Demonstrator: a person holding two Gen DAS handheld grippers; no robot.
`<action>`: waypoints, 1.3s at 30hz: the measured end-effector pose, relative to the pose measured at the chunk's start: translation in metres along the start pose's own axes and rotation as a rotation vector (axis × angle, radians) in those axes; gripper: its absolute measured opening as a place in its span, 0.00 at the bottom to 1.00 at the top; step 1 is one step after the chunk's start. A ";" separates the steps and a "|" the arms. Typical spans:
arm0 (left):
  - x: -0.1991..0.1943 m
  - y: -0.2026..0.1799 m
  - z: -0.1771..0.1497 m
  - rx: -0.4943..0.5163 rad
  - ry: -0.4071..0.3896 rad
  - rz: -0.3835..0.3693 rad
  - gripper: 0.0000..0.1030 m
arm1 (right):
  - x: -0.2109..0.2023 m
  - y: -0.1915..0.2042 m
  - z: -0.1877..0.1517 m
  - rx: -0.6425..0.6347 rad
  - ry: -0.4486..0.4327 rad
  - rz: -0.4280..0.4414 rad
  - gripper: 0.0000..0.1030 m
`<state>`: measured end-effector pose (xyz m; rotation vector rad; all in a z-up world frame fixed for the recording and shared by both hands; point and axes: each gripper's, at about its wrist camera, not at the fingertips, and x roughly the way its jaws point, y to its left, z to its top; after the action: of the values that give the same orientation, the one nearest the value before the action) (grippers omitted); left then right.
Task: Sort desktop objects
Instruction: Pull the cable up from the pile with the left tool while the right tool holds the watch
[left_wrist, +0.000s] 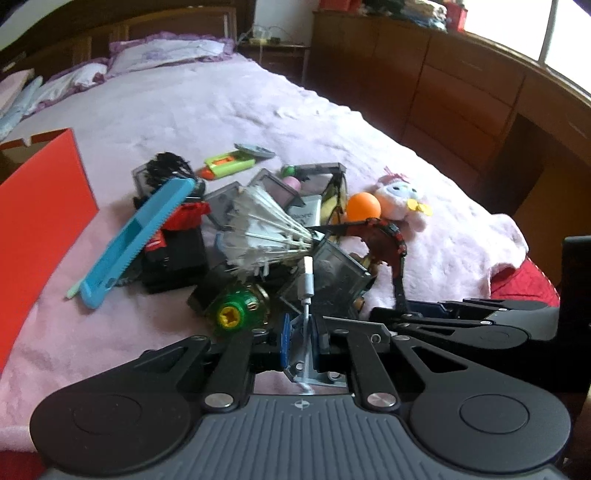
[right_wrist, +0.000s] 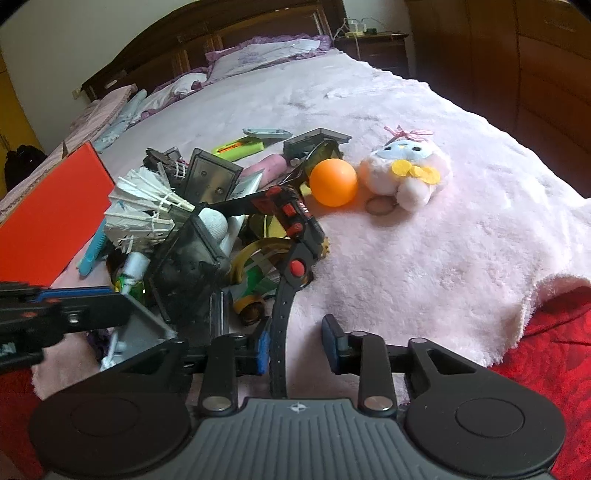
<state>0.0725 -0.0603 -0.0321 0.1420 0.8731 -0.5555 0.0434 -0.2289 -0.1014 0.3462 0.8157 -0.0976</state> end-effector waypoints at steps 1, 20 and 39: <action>-0.001 0.001 0.000 -0.003 -0.001 0.004 0.13 | -0.001 -0.001 0.000 0.007 -0.003 -0.002 0.21; 0.010 0.019 -0.014 -0.103 0.061 -0.052 0.26 | -0.010 -0.005 -0.003 0.040 0.002 0.006 0.06; -0.002 0.002 -0.003 -0.055 0.006 -0.073 0.04 | -0.011 -0.009 0.007 0.052 -0.044 -0.002 0.24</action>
<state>0.0707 -0.0565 -0.0329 0.0621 0.9011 -0.5992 0.0387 -0.2407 -0.0910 0.3907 0.7711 -0.1285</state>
